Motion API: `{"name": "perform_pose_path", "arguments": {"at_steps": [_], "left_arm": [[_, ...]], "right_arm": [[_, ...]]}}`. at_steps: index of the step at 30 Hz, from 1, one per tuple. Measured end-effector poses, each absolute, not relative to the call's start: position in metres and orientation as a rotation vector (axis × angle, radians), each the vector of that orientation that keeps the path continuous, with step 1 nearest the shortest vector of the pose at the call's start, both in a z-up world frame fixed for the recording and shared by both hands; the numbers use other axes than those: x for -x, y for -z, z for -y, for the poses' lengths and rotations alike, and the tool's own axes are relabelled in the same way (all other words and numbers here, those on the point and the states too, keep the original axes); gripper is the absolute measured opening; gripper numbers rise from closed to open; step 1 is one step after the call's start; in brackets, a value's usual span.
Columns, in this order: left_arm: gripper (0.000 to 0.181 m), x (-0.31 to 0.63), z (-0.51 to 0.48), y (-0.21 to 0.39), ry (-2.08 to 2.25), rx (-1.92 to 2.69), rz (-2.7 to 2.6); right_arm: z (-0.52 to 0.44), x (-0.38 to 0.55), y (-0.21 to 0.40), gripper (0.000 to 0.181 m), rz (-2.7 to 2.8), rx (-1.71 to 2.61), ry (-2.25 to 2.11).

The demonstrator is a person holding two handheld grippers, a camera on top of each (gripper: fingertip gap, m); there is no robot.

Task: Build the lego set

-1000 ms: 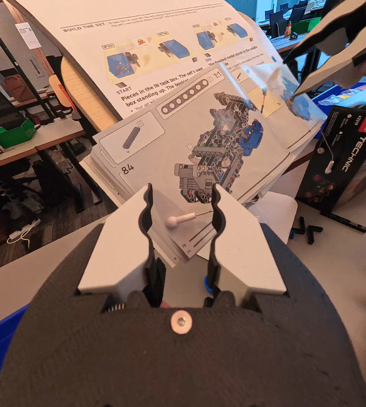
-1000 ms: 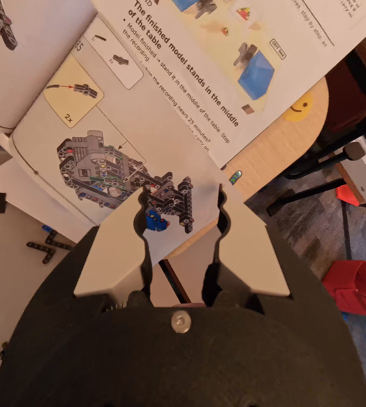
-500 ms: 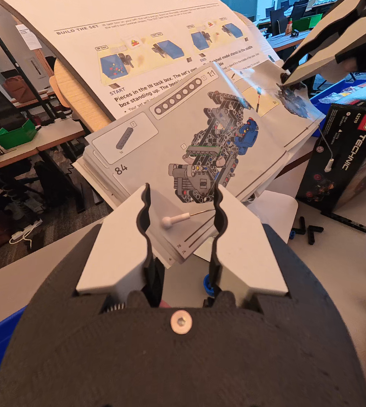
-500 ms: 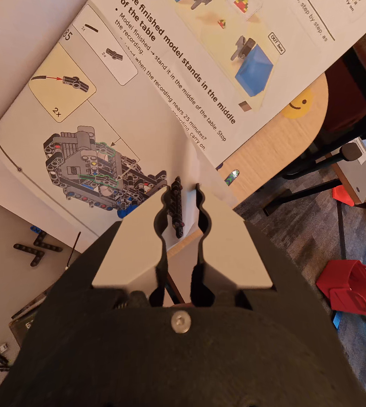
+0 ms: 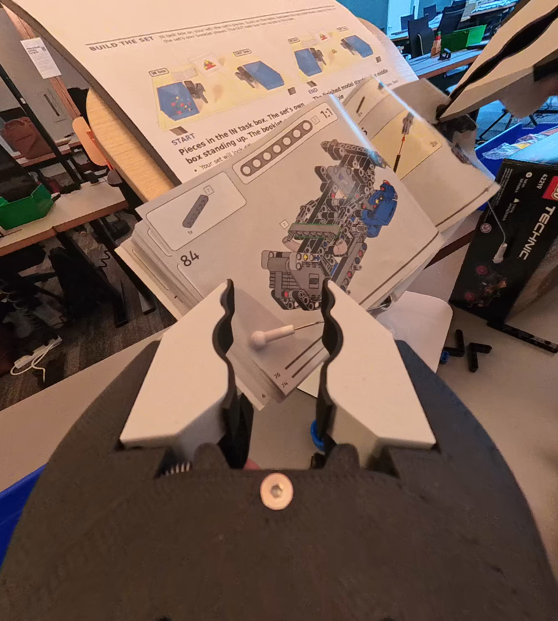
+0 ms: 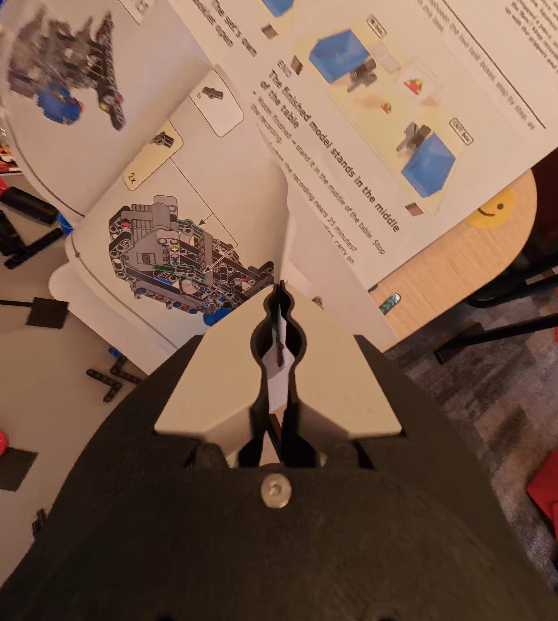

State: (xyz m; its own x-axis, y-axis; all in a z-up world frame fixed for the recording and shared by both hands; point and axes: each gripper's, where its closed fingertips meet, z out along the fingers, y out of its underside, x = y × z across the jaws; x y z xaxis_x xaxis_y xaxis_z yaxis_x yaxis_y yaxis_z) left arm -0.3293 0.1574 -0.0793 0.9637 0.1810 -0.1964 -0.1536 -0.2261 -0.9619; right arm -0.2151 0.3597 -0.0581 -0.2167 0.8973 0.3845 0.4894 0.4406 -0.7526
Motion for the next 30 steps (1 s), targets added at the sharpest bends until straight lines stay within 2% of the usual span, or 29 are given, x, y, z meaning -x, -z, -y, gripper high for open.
{"name": "perform_pose_path", "arguments": {"at_steps": [9,20,23,26,30], "left_arm": [[0.049,0.33,-0.156,0.079,-0.31,1.775,0.016],[0.08,0.293,-0.154,0.06,-0.335,1.711,-0.23],[0.087,0.276,-0.162,0.064,-0.399,1.726,-0.334],[0.087,0.259,-0.174,0.069,-0.413,1.73,-0.393],[0.067,0.248,-0.186,0.072,-0.421,1.693,-0.423]], "right_arm": [[-0.322,0.214,0.043,0.0,1.896,1.131,-0.8],[-0.243,0.216,0.004,0.0,1.968,1.066,-1.184],[-0.218,0.222,-0.003,0.012,1.991,1.065,-1.298],[-0.197,0.23,-0.004,0.024,2.011,1.073,-1.376],[-0.185,0.24,0.006,0.04,2.034,1.098,-1.37]]}}
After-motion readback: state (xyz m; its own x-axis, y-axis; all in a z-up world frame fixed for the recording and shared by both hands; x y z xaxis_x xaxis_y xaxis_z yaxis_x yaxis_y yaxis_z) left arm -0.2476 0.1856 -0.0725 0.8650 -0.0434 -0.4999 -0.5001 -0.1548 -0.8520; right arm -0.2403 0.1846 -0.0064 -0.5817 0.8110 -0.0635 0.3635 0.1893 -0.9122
